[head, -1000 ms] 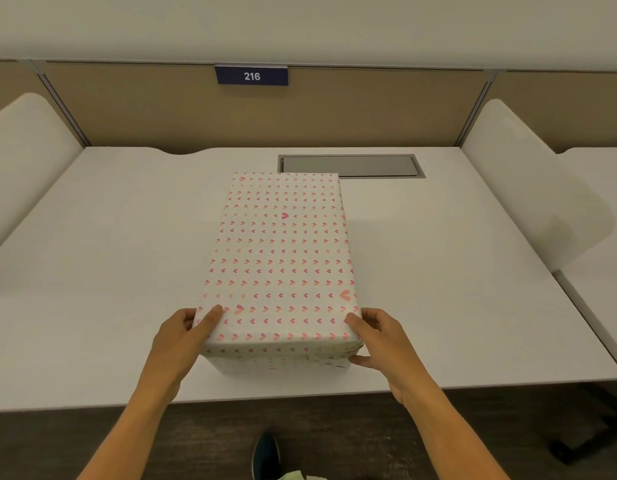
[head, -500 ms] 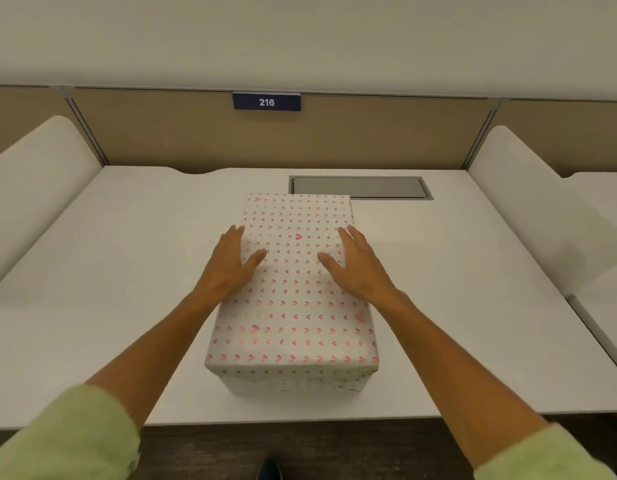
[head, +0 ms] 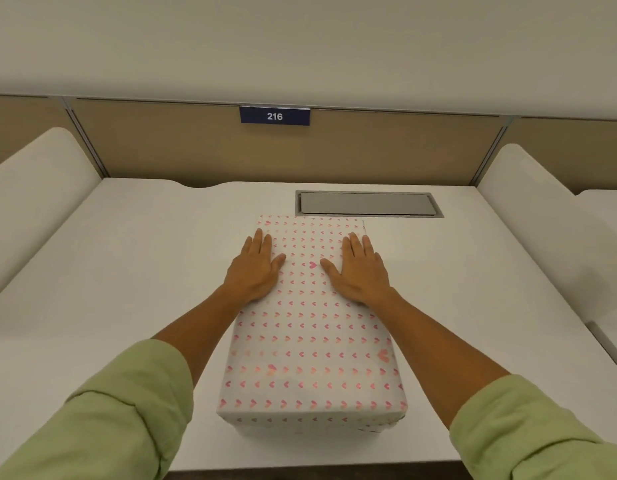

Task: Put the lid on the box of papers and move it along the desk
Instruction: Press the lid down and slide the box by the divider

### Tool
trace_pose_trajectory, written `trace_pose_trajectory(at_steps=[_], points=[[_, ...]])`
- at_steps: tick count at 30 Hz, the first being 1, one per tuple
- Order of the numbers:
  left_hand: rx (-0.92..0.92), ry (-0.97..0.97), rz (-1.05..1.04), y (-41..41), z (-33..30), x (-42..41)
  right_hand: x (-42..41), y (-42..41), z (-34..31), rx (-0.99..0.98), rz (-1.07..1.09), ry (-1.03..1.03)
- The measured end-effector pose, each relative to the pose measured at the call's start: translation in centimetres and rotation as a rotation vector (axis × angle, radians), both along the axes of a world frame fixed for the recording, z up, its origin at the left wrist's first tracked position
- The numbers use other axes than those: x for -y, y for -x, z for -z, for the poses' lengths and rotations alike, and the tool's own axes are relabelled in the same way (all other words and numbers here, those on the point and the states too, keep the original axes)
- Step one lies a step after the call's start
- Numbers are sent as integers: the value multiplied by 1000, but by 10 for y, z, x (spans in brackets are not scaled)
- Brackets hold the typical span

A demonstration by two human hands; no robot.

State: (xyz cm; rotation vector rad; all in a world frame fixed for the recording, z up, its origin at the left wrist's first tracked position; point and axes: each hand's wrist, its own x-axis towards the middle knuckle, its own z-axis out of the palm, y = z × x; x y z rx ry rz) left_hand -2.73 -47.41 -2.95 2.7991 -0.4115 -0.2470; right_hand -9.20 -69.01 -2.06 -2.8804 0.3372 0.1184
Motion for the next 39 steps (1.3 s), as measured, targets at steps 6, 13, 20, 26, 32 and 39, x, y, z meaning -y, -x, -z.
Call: trace_pose_trajectory(at_steps=[6, 13, 20, 26, 32, 39], points=[[-25, 67, -4, -3, 8, -1, 0, 0, 5, 10, 0, 21], [-28, 128, 2, -1, 4, -4, 2, 1, 3, 36, -2, -5], [-202, 560, -127, 32, -3, -24, 0, 30, -4, 52, 77, -247], [-617, 1041, -277, 62, 15, -57, 3, 79, -2, 38, 300, -627], [-925, 1221, -310, 84, 28, -64, 24, 115, 20, -77, 534, -1370], [-1001, 1208, -440, 94, 21, -63, 17, 132, 23, -191, 535, -1607]])
